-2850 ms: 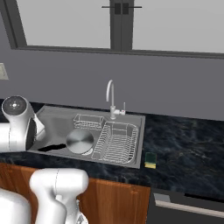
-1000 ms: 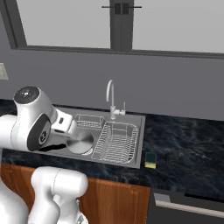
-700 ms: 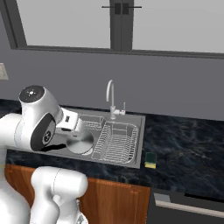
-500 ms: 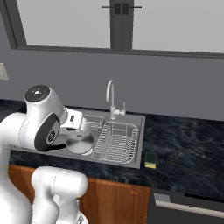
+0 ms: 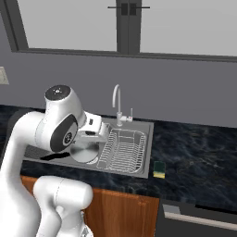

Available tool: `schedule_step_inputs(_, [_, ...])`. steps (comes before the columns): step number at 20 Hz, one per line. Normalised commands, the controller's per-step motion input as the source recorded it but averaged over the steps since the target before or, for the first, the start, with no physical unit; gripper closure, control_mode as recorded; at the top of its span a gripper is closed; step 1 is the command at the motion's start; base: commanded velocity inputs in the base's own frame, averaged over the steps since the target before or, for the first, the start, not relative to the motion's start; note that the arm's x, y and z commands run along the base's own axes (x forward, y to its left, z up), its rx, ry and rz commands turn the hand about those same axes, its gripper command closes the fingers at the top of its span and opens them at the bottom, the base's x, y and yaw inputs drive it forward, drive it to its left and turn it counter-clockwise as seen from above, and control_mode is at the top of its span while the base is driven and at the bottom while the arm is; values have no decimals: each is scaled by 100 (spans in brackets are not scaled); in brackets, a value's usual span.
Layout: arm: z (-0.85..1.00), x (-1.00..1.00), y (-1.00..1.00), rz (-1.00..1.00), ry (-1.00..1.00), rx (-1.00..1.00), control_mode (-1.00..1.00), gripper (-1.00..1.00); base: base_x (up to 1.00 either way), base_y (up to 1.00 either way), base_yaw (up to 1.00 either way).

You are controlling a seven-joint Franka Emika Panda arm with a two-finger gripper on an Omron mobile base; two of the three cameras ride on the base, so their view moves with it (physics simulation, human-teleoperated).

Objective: Pick the pan and sponge and place them into the sink. Then turn on the water.

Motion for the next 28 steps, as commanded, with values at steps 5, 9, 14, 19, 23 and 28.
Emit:
schedule_step_inputs(5, [0,9,-32,0,9,-2,-100,-100,0,0,0])
schedule_step_inputs(9, [0,9,-32,0,9,-2,-100,-100,0,0,0])
schedule_step_inputs(14, [-1,14,-29,0,8,-3,-100,-100,0,0,0])
schedule_step_inputs(19, [-5,7,-28,0,1,-1,-100,-100,0,0,0])
schedule_step_inputs(23, [-13,10,-26,0,0,0,-100,-100,0,0,0])
schedule_step_inputs(28, [-21,13,-20,0,-1,0,-100,-100,0,0,0])
